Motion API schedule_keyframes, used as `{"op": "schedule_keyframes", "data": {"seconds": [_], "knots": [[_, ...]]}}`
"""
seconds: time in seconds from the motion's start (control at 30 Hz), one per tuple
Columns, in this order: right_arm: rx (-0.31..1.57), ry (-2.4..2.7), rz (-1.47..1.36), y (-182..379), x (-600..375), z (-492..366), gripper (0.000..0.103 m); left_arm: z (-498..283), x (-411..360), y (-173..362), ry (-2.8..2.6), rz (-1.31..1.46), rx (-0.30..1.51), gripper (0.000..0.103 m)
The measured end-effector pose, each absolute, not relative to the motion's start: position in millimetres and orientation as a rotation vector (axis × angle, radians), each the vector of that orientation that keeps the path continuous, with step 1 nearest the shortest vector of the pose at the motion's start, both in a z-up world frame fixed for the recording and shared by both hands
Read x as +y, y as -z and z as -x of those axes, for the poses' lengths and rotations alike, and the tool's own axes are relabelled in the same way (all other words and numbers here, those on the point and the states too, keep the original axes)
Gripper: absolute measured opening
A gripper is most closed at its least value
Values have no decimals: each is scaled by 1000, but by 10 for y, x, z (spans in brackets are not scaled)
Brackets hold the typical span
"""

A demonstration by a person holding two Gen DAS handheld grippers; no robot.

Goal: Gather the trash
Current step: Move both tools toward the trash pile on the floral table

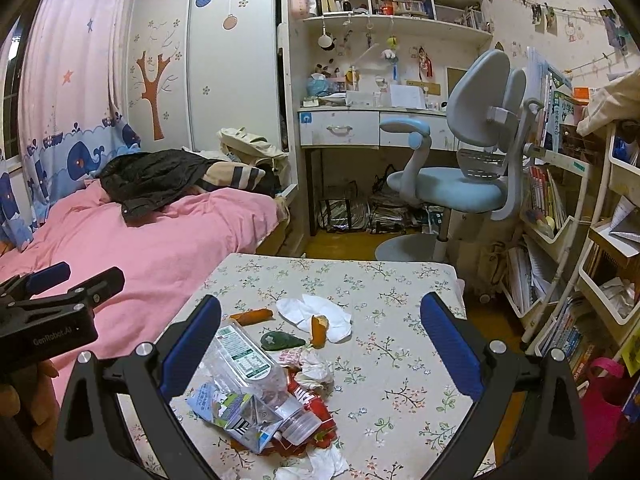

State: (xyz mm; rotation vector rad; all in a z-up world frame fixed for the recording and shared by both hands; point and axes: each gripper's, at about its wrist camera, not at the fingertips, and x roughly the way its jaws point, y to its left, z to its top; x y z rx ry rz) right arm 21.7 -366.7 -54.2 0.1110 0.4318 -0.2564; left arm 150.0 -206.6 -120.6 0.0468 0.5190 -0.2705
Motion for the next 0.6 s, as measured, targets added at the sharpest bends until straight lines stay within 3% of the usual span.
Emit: {"op": "schedule_keyframes", "data": {"seconds": [0.6], "knots": [[443, 249, -108, 558, -3669, -228, 96, -1498, -2065, 1231, 272, -52, 524, 96]]}}
